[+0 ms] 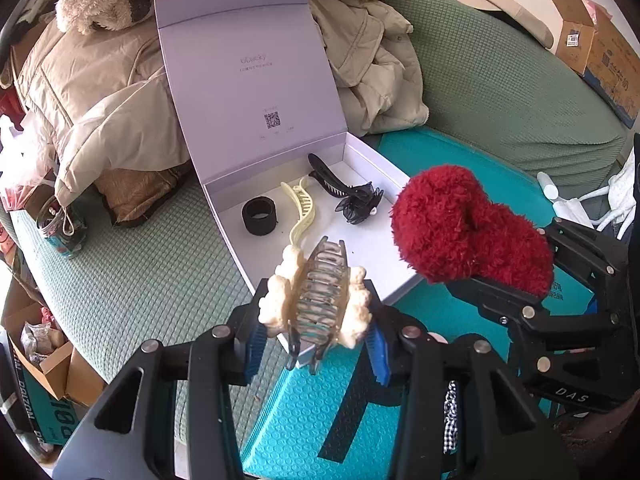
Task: Organize objects
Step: 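Carry the pearl claw clip and red scrunchie with both tools toward the white box, then lower the pearl claw clip into the box and open the left tool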
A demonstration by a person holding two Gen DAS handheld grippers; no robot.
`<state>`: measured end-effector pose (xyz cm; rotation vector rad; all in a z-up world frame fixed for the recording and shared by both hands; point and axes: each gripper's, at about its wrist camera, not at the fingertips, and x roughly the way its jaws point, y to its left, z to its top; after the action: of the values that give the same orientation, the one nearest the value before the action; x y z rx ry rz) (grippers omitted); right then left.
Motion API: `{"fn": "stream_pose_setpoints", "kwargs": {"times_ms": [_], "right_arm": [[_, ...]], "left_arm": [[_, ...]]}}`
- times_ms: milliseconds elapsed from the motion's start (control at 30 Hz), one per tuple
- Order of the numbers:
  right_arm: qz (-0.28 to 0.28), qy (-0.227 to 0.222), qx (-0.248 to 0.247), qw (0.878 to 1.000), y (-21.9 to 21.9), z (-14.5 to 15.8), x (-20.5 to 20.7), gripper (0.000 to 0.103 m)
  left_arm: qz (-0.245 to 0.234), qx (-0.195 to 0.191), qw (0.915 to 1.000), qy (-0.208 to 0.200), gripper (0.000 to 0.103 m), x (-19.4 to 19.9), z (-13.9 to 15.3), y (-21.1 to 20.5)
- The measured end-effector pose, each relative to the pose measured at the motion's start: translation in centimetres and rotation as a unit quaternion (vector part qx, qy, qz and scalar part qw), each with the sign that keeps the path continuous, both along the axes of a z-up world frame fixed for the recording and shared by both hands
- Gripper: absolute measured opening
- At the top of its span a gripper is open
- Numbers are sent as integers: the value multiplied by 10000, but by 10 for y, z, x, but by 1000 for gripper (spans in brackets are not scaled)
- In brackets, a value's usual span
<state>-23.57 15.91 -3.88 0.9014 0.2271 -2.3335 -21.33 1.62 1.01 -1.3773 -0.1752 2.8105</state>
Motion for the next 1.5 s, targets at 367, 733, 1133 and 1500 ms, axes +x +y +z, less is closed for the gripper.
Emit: {"fn": "stream_pose_setpoints", "kwargs": {"times_ms": [367, 733, 1133, 1500], "right_arm": [[-274, 111, 54, 9995, -9, -5, -51, 45], [-467, 94, 178, 9987, -21, -17, -101, 45], [-447, 144, 520, 9975, -37, -38, -133, 45], [-332, 3, 570, 9978, -47, -59, -155, 45]], "left_arm": [[-70, -62, 9998, 160, 40, -64, -8, -15], [-217, -252, 9994, 99, 40, -123, -28, -27], [-231, -274, 9994, 17, 40, -172, -63, -40], [-229, -141, 9995, -180, 40, -195, -87, -43]]}}
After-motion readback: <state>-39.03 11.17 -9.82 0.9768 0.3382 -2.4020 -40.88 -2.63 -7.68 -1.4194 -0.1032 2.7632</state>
